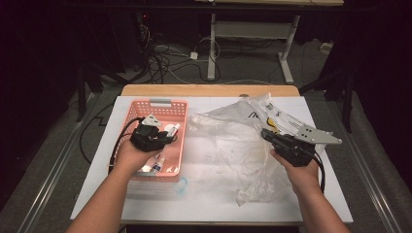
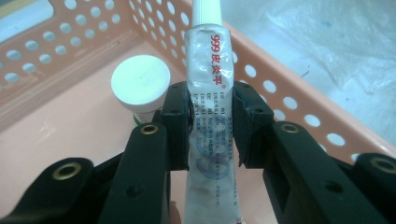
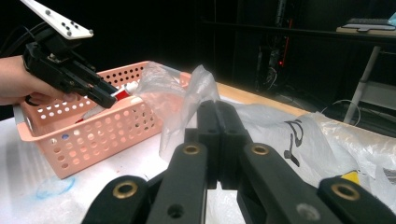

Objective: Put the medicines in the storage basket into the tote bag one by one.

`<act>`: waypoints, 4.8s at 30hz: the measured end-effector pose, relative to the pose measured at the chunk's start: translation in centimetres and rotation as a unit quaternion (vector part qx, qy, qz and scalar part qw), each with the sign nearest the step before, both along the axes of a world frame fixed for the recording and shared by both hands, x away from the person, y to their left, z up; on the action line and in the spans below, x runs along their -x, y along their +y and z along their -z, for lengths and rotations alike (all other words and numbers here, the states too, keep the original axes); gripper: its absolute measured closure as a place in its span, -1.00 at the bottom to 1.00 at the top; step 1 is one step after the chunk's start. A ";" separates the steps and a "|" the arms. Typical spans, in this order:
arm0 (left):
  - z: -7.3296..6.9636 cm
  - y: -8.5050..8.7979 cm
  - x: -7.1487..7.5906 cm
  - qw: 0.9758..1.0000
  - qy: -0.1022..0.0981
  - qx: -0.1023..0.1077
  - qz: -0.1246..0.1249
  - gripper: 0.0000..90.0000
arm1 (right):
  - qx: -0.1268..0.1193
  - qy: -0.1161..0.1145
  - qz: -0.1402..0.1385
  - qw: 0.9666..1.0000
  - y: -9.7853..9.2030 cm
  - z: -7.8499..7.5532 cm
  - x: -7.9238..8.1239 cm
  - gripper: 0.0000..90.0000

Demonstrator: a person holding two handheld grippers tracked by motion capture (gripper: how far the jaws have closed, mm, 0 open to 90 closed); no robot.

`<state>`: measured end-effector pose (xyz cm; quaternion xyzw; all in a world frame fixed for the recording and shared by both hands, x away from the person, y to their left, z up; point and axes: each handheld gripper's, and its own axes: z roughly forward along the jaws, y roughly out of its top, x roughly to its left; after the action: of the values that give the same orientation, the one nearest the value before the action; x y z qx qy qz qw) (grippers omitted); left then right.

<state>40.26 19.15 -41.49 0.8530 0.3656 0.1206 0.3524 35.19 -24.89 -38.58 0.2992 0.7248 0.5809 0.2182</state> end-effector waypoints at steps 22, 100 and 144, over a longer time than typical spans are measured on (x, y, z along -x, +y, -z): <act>-1.9 -0.2 2.9 0.994 -0.064 0.085 -0.012 0.51 | -0.007 -0.008 0.002 1.000 0.1 -0.2 0.1 1.00; -0.2 -17.3 2.5 0.987 -0.058 0.116 0.099 0.51 | -0.003 -0.040 0.023 0.999 -0.8 -1.6 3.2 1.00; 4.7 -22.9 2.4 0.988 -0.047 0.102 0.101 0.05 | -0.008 -0.025 0.014 1.000 -0.9 -0.8 2.1 1.00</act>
<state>37.90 -3.74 -46.19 0.8383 0.2709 0.0867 0.4651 33.07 -25.79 -37.79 0.2964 0.7104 0.5909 0.2415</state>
